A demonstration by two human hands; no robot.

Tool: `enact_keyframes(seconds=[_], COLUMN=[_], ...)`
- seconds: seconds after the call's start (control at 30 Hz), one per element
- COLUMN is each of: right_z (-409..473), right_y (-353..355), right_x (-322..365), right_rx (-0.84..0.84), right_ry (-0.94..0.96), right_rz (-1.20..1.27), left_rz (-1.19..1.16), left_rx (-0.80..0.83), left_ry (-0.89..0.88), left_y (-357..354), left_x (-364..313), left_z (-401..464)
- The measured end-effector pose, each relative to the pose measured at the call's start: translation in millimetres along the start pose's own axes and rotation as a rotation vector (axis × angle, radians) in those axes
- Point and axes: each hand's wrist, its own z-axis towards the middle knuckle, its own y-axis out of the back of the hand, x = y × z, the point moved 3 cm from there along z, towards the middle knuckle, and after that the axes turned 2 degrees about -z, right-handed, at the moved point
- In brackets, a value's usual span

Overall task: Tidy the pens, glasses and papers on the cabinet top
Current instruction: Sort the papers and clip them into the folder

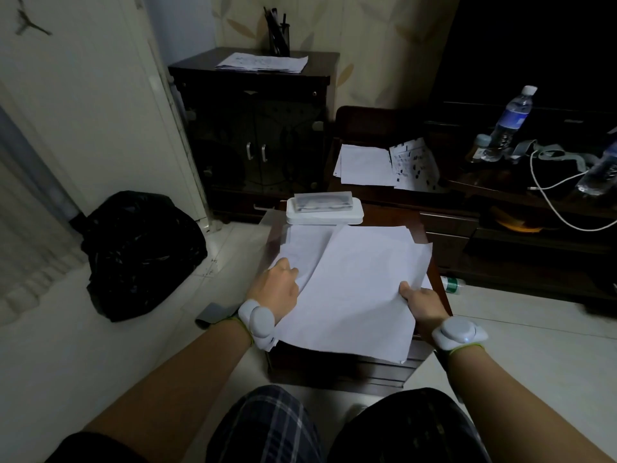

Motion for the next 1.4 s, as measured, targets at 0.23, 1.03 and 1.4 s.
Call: enact_keyframes(seconds=[0.23, 1.03, 1.4], right_z=[-3, -8, 8], right_y=[-18, -73, -99], right_x=[7, -4, 3], right_rx=[0.048, 0.066, 0.039], right_ry=[0.048, 0.027, 0.095], right_rz=[0.056, 0.169, 0.065], left_rz=[-0.017, -0.128, -0.150], left_rx=[-0.104, -0.192, -0.297], left_ry=[-0.015, 0.024, -0.056], left_y=[1, -14, -15], left_x=[-3, -17, -21], left_z=[-2, 1, -6])
